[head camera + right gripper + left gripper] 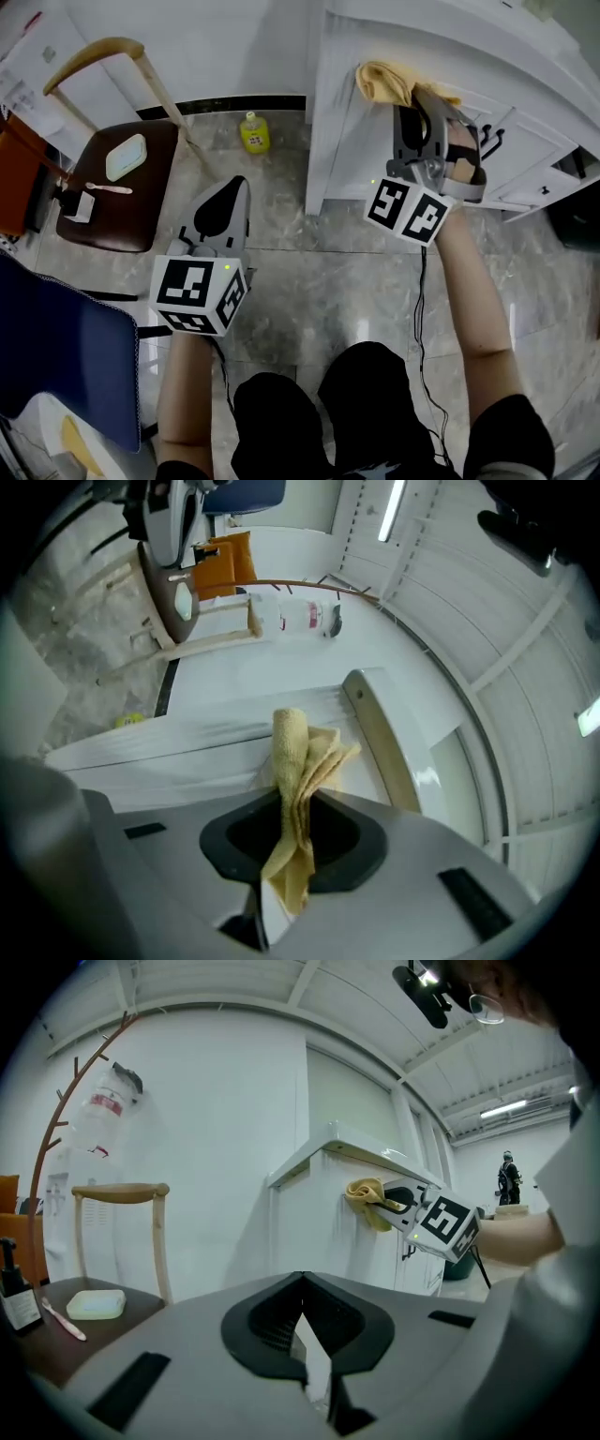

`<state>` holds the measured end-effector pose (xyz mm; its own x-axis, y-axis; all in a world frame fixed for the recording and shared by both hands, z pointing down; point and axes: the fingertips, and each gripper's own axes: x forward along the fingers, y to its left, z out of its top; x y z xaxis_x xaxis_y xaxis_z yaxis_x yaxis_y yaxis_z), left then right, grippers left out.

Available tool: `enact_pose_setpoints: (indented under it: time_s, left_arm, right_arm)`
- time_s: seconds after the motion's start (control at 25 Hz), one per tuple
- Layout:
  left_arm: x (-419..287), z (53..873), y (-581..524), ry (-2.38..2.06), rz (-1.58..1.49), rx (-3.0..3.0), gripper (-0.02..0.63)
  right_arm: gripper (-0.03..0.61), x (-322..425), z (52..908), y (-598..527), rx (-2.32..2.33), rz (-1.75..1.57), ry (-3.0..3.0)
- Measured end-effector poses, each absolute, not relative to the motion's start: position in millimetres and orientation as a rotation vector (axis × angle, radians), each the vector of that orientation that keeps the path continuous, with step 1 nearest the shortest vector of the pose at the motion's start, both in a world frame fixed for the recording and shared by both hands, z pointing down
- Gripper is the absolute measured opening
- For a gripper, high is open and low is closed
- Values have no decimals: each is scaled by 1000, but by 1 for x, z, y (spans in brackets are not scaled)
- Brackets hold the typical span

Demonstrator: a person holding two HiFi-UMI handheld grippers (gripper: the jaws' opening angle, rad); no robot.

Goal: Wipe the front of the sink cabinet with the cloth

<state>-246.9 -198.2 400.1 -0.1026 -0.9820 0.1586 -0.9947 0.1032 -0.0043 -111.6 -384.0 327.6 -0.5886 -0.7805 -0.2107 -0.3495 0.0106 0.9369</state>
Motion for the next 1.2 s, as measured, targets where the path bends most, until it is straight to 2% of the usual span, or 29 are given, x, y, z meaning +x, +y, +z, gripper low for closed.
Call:
enact_pose_setpoints:
  time_s: [0.32,0.84,1.2]
  left_arm:
    - [-258,470,-200,-2281,193,2075,17]
    - [-244,564,-195,-2149,294,2049,16]
    - [-237,603,-175,-2099,349,1991,17]
  right_arm:
    - [64,-118,400,-381,1162,-1627,-1895]
    - [64,-116,610,-374,784,-1401,-1904]
    - [64,-117,718,-373,588,-1324,-1849]
